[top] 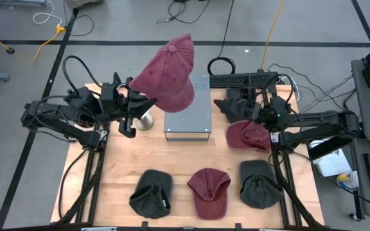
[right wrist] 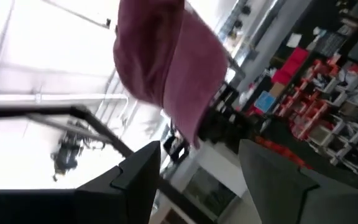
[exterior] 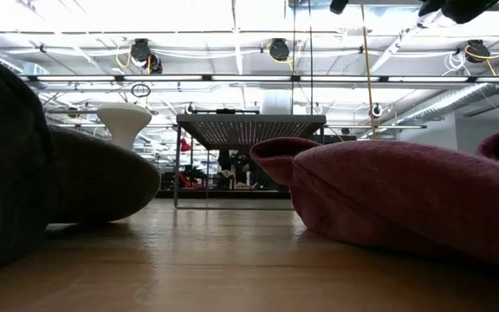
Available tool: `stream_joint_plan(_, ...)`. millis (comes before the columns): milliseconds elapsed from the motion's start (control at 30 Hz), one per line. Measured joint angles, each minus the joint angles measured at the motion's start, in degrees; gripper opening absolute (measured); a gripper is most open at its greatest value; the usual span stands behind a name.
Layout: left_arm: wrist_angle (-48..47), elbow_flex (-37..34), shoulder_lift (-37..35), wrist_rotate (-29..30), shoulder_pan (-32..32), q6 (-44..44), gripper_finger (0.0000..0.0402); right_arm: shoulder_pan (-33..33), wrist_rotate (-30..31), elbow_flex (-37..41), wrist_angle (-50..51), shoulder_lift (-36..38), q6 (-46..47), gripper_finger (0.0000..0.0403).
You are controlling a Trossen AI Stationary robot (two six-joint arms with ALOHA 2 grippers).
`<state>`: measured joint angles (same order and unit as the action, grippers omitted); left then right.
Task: Pick & Place hat
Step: Put the left red cap on the shelf
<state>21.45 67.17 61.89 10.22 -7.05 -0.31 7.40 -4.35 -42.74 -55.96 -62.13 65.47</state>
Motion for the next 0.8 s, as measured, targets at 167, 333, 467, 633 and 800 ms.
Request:
stream_joint_plan(167,2.5,0.0,0.9,0.3,0.0,0.6,0.0010,-0.9,2.9,0.0,0.0,-0.7,2.8,0.0225)
stream_joint_plan(333,0.1,3.7,4.3,0.1,0.1,2.0,0.0010,-2.8,3.0,0.0,-2.1,-2.1,2.9,0.0247)
stream_joint_plan(467,-3.0,10.1,9.7,-2.3,0.1,4.4,0.0010,-4.1,3.1,-0.1,-5.1,-3.0,2.8,0.0259)
stream_joint_plan(633,-7.5,18.7,16.2,-5.0,0.6,6.7,0.0010,-5.4,3.9,-0.1,-11.1,-3.4,1.2,0.0260)
stream_joint_plan(800,-8.1,24.7,21.5,-7.3,1.3,7.1,0.0010,-6.9,3.0,-3.7,-11.4,-3.5,-2.2,0.0254)
